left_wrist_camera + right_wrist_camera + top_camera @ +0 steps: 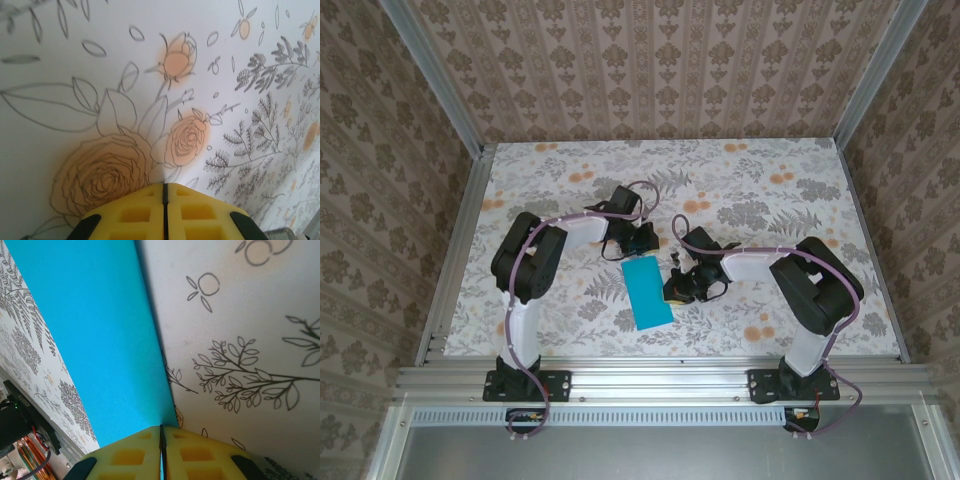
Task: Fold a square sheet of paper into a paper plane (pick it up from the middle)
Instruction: Fold the square sheet of paper in half at the center of the table, then move the square sheet of paper to the center of the table.
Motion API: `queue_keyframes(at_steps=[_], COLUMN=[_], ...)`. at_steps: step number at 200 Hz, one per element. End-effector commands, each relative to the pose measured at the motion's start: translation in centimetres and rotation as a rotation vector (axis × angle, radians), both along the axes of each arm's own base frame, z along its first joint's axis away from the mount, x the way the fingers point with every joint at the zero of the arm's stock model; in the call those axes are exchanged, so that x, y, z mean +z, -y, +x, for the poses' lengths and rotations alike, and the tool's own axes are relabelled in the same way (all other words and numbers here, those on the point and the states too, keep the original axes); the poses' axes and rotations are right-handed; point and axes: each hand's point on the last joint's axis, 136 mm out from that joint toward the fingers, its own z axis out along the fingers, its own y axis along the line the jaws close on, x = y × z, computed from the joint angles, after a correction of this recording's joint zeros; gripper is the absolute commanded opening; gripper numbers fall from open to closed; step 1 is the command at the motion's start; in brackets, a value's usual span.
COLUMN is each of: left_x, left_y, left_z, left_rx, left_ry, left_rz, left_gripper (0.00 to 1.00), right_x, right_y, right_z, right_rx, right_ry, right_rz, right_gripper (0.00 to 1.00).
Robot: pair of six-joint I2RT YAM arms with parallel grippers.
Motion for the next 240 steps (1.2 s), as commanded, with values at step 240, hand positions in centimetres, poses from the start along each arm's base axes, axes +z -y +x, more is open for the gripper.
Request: queue_keyframes(at_steps=[240], left_x=[3.4], left_y=[-11.0], left_z=[-6.6], left_rx=[0.285], left_ry=[0.076], left_rz=[0.142], left_gripper=[0.37], right_x=[-3.0], right_y=[0.5], right_z=[13.0], right_rx=[-0.268], right_ry=[0.109], right_rz=[-0.177], right_gripper=[0.17])
